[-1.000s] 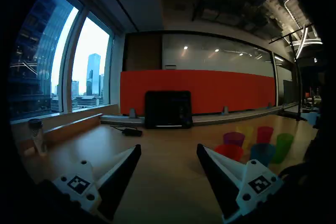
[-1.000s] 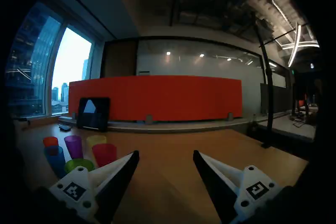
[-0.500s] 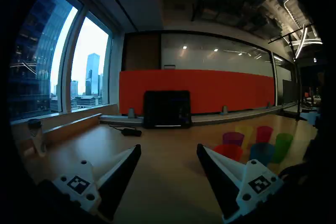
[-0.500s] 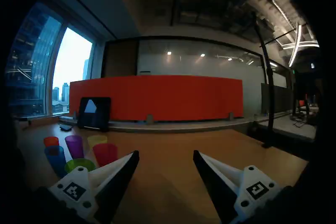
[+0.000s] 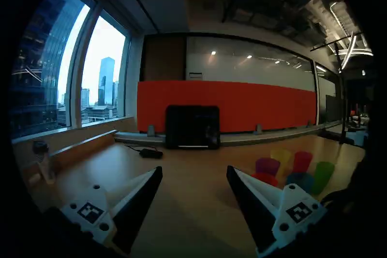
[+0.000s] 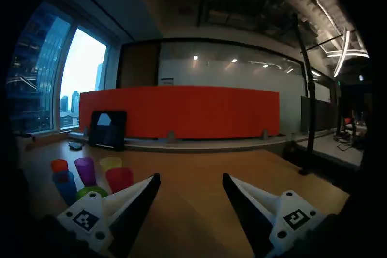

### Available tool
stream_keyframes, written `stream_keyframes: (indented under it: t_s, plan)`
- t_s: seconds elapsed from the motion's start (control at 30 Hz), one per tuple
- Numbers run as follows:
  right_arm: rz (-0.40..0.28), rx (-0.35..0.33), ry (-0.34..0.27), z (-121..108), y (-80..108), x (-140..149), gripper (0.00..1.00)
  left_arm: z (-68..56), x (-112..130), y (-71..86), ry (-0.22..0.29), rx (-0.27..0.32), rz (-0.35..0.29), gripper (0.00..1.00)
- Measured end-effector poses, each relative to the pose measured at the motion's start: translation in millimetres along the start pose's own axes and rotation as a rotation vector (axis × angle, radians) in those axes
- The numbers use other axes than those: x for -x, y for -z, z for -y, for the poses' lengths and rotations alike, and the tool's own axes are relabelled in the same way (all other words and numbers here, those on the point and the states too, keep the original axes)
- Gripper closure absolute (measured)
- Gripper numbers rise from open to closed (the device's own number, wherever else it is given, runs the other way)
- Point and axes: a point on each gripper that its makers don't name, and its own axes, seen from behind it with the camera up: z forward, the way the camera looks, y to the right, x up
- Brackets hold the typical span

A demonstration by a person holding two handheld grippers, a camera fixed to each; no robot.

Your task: Pour water

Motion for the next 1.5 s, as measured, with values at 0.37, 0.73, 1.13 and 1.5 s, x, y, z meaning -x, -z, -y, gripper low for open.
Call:
stream_keyframes:
  t_s: [0.37,0.73,1.13,1.5]
  plan:
    - [0.038,-0.029,0.019,0.7,-0.7,-54.4,0.01,-3.9,-61.6,-10.0,0.026,0.033,0.006,0.02]
    - [0.062,-0.055,0.008,3.3,-1.7,-108.9,0.01,-11.2,-123.3,-23.2,0.013,0.063,0.011,0.02]
    - [0.021,-0.079,0.013,12.5,-1.4,-171.2,0.00,-14.1,-183.9,-25.7,-0.025,0.080,-0.016,0.02]
    - [0.004,-0.093,0.002,7.2,6.8,-196.4,0.01,-31.3,-212.1,-21.3,-0.034,0.143,-0.018,0.02]
